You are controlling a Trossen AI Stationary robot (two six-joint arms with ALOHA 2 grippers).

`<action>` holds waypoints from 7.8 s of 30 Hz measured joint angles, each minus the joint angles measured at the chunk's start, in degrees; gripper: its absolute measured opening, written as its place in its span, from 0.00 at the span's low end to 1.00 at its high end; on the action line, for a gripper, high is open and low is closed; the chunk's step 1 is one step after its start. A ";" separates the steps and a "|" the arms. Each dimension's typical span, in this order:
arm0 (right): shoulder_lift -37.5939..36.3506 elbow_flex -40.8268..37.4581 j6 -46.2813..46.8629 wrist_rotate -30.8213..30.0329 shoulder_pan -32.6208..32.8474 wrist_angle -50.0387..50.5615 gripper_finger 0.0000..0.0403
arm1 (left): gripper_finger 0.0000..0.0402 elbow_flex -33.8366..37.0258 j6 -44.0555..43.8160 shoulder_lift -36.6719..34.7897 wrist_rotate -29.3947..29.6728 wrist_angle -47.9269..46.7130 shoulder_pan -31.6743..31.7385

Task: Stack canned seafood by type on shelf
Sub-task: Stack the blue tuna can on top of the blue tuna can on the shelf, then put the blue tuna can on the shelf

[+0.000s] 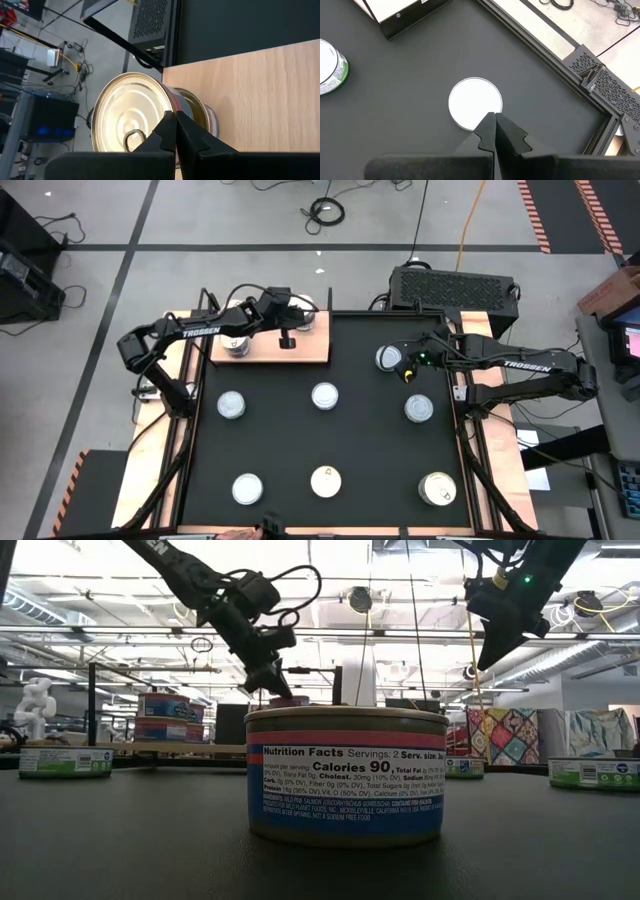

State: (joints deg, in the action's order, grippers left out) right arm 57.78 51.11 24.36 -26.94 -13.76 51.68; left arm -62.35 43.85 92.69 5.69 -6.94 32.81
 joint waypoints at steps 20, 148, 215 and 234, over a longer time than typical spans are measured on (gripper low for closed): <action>0.00 0.00 -1.00 0.18 0.00 0.00 0.00 | 0.00 -0.09 -3.04 0.48 -1.44 -1.77 0.19; 5.68 0.00 57.50 23.36 78.82 11.95 0.00 | 0.44 -72.59 -15.73 61.30 1.80 16.34 -53.82; 17.42 -8.26 57.63 28.35 75.56 -11.52 0.00 | 0.44 -72.57 18.51 61.85 -3.06 3.96 -50.98; 17.42 -8.26 54.21 28.73 72.54 -11.52 0.00 | 0.44 -72.57 24.14 61.85 -4.91 1.13 -51.60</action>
State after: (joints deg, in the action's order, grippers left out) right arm 75.20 42.85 78.57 1.79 58.78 40.16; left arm -134.91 67.99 154.54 0.78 -5.81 -18.79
